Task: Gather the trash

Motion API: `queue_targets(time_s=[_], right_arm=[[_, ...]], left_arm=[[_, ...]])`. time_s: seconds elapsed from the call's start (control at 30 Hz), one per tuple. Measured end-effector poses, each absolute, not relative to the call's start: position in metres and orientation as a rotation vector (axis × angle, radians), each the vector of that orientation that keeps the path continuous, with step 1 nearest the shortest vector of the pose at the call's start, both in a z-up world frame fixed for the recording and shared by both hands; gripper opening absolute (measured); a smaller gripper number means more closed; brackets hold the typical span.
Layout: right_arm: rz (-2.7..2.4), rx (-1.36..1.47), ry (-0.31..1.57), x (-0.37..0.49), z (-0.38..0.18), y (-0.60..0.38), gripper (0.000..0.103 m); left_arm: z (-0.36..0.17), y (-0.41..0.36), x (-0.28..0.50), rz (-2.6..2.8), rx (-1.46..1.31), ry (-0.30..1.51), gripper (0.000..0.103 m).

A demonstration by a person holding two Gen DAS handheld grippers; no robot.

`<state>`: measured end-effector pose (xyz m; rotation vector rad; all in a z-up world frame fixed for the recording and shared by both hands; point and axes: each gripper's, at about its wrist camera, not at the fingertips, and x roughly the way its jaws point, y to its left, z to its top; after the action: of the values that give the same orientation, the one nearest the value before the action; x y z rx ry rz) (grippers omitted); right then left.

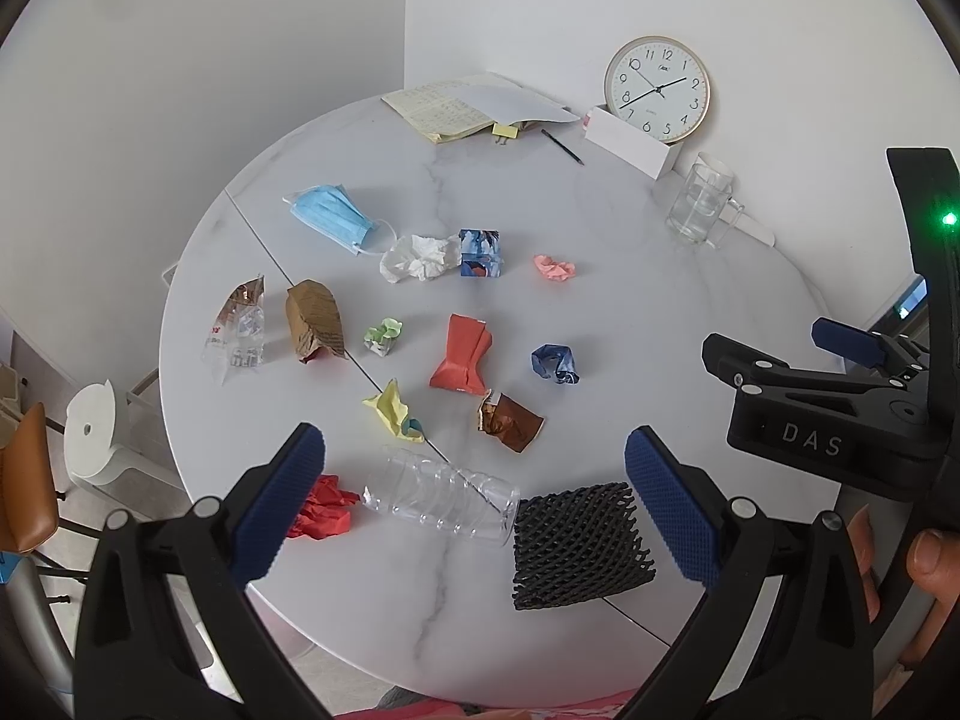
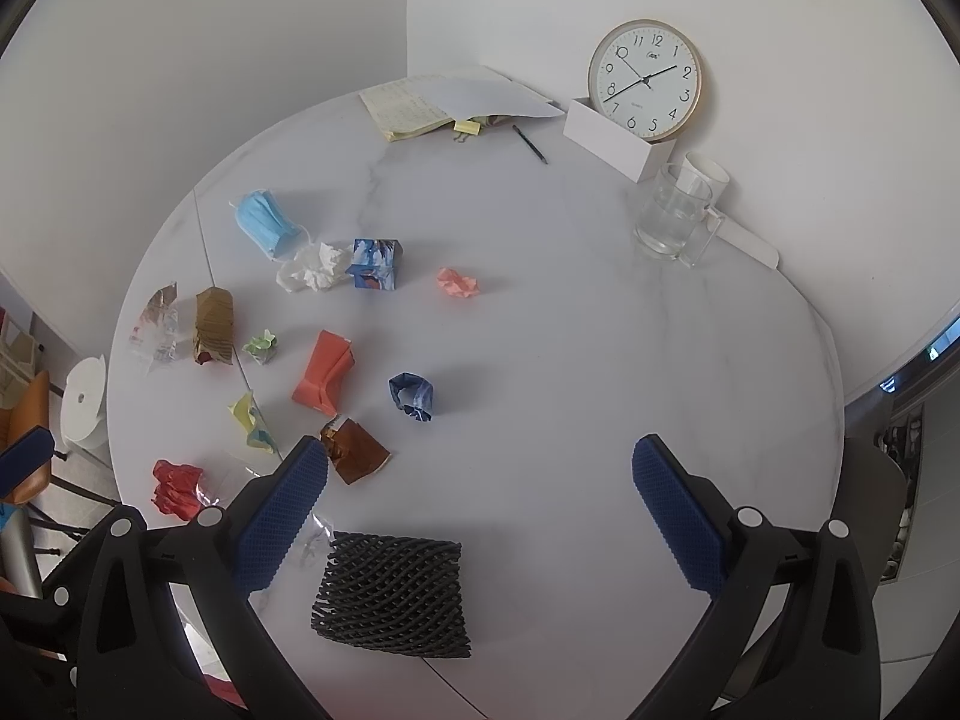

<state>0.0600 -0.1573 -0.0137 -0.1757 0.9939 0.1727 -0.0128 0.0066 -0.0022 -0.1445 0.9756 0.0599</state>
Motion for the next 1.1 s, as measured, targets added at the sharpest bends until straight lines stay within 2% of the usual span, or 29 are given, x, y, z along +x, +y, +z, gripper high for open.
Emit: queue_targets(time_s=[1.1], right_arm=[[0.170, -0.180, 0.997, 0.0624, -0.0134, -0.1584, 0.101]], left_arm=[[-0.0044, 0.0069, -0.0120, 0.062, -0.136, 0.980, 0.096]])
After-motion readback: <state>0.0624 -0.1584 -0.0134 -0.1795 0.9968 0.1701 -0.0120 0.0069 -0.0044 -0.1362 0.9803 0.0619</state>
